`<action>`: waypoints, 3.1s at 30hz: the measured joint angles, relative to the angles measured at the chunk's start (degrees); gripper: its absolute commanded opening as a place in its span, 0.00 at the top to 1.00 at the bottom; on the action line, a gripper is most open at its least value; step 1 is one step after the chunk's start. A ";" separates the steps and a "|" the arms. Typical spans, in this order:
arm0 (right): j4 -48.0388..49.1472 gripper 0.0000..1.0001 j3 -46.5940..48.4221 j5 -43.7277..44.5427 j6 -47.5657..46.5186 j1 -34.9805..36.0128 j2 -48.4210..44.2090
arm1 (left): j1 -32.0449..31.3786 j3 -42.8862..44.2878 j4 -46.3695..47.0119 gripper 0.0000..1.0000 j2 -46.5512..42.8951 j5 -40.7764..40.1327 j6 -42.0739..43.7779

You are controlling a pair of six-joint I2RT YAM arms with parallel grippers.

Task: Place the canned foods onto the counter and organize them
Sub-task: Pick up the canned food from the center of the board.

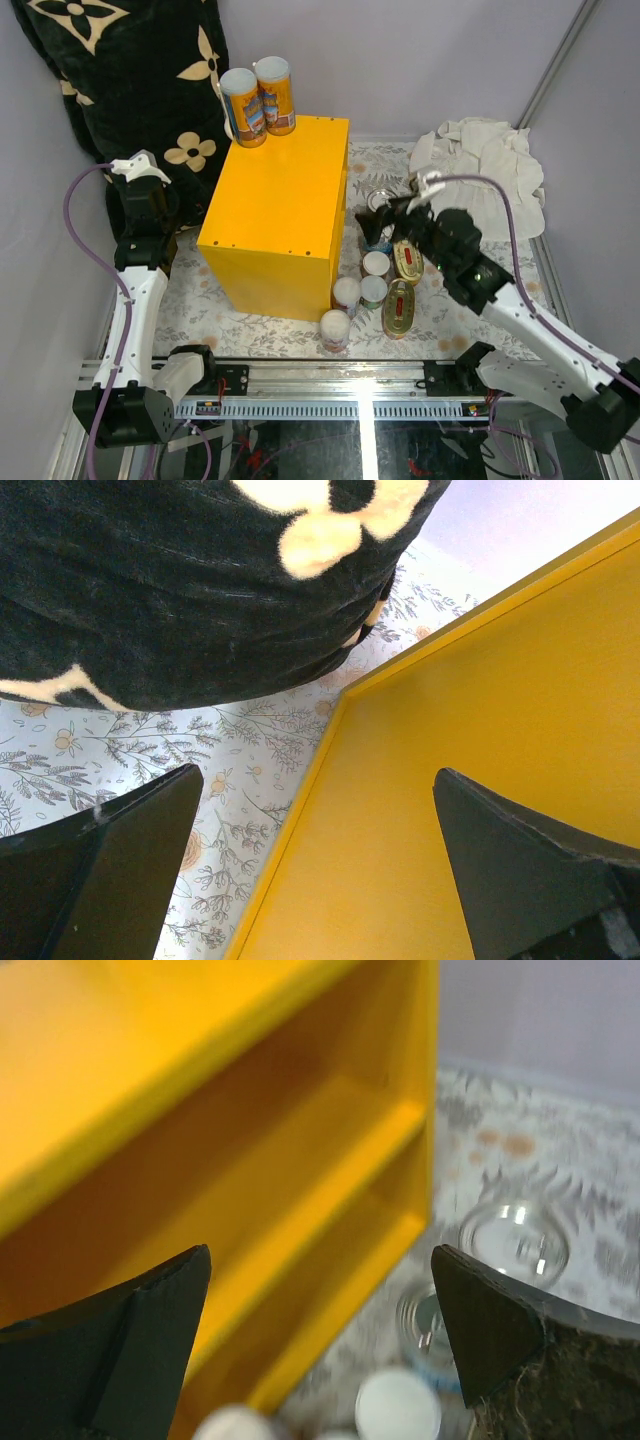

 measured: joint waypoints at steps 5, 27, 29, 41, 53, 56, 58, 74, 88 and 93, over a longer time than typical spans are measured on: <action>-9.18 0.00 -9.88 10.56 -0.22 15.28 -10.78 | 0.00 0.00 0.00 0.00 0.00 0.00 -0.02; -4.22 0.00 -30.91 32.98 10.38 55.98 -6.99 | 0.00 -1.07 -1.11 0.00 -5.44 1.92 0.11; -2.10 0.00 -31.61 33.73 10.23 56.00 -5.66 | 0.00 -1.29 -1.18 0.00 -5.55 2.08 0.11; 15.87 0.00 -34.60 25.05 6.21 46.84 3.06 | 0.00 -1.99 -1.31 0.00 -5.55 3.04 0.09; 22.97 0.49 -34.21 18.93 4.68 44.00 13.35 | 0.00 -2.23 -1.31 0.00 -5.60 3.67 0.48; 21.42 0.59 -33.83 19.06 4.74 43.89 12.55 | 0.00 -2.23 -1.31 0.00 -5.66 3.67 0.52; 19.23 0.62 -33.83 19.10 4.83 43.87 10.82 | 0.00 -2.23 -1.31 0.00 -5.77 3.67 0.59; -18.97 0.94 -5.42 11.72 -2.58 43.85 -10.43 | 0.00 -2.23 -1.31 0.00 -5.97 3.87 0.68; -50.40 0.94 47.01 7.19 -9.01 43.85 4.96 | 0.00 -2.23 -1.31 0.00 -5.86 3.96 0.72; -53.16 0.96 65.00 5.84 -11.93 40.74 19.26 | 0.00 -2.23 -1.33 0.00 -5.77 4.13 1.05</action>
